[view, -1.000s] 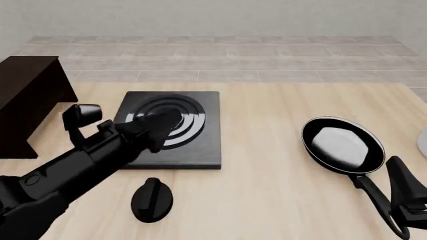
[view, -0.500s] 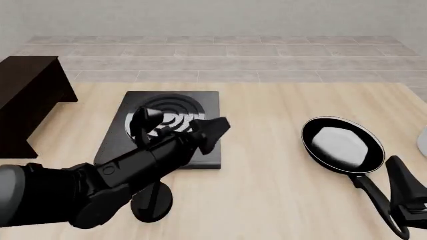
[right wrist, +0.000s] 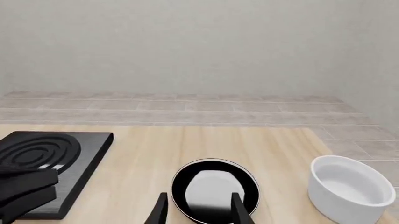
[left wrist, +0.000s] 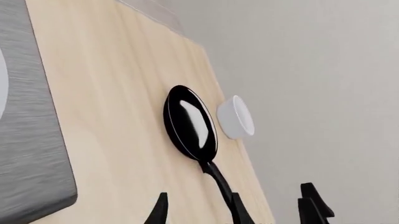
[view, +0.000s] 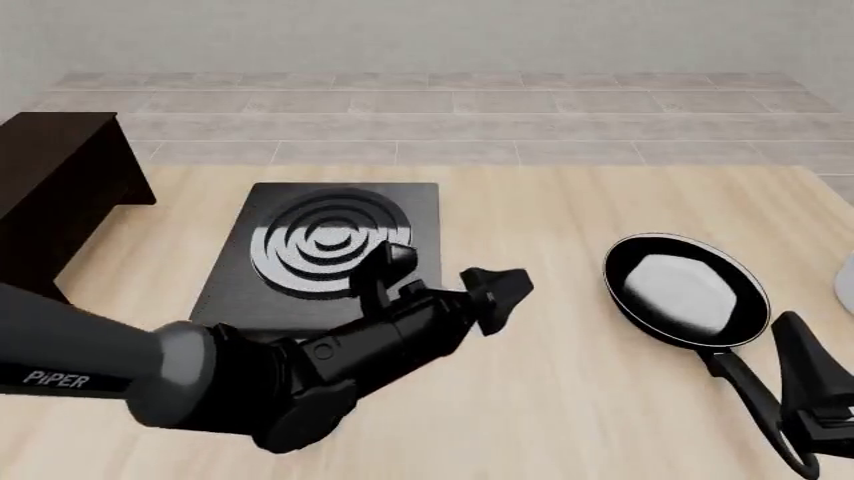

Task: Put the frying pan on top of the cabinet.

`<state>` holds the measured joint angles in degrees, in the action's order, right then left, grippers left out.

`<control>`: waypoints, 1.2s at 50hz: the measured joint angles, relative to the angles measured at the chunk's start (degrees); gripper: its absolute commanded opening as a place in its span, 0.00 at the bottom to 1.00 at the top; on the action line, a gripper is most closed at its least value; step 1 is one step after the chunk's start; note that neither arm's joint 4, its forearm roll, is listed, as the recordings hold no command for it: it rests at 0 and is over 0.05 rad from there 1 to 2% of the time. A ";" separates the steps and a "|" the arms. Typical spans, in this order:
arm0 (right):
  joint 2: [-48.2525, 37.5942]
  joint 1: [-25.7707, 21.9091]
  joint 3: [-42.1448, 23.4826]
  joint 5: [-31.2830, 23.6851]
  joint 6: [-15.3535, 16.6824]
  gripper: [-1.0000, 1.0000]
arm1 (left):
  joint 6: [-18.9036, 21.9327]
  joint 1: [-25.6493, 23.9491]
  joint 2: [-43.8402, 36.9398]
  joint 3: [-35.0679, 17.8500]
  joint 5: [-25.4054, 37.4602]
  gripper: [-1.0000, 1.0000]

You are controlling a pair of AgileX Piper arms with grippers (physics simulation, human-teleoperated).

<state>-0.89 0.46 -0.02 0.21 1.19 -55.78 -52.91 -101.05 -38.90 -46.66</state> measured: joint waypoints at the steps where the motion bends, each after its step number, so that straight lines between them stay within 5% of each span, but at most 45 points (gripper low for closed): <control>1: -0.03 0.01 0.00 0.02 0.00 1.00 | -0.14 -0.14 -0.58 -0.45 0.02 1.00; 40: -1.18 0.27 0.01 0.93 -0.32 1.00 | -4.43 -3.35 -15.69 -13.49 2.34 1.00; 60: -1.07 0.26 -0.01 0.87 -0.09 1.00 | -2.79 -4.89 -18.91 -19.06 7.77 1.00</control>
<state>-1.96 0.72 -0.03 1.09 1.10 -58.58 -57.80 -119.96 -57.96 -38.88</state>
